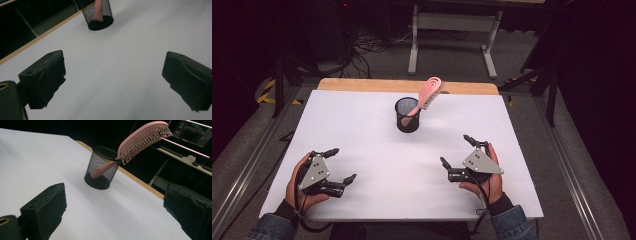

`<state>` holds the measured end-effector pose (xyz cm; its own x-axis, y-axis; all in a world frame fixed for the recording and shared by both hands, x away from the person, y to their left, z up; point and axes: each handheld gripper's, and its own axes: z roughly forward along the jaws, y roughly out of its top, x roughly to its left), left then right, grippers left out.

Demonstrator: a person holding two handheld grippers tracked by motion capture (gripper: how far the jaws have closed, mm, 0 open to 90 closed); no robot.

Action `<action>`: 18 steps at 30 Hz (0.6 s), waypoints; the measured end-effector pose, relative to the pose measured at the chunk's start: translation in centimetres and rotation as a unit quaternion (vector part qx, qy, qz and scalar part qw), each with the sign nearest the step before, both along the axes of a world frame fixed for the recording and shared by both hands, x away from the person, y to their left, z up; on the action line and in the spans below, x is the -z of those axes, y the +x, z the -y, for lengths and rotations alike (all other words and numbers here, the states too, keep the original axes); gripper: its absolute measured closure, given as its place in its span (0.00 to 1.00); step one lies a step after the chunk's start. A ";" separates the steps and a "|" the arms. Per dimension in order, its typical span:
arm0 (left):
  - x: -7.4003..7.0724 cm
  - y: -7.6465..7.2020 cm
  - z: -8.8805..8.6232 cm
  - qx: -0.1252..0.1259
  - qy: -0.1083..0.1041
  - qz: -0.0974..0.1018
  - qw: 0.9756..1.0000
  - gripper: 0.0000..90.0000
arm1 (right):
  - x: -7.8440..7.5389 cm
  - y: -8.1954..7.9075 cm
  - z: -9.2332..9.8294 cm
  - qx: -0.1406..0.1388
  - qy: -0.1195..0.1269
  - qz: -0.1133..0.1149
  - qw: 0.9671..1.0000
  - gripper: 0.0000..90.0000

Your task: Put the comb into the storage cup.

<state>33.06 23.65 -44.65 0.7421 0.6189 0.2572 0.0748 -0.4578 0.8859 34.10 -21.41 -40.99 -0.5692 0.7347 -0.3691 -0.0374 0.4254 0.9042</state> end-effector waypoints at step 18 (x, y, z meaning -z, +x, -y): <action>0.0 0.0 0.1 0.003 -0.002 -0.002 1.000 0.07 | 2.1 -0.3 2.2 0.021 -0.012 -0.018 1.000 0.05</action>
<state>33.11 23.58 -44.67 0.7461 0.6160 0.2527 0.0753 -0.4552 0.8872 33.79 -23.61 -43.12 -0.5503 0.7496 -0.3678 0.0132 0.4483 0.8938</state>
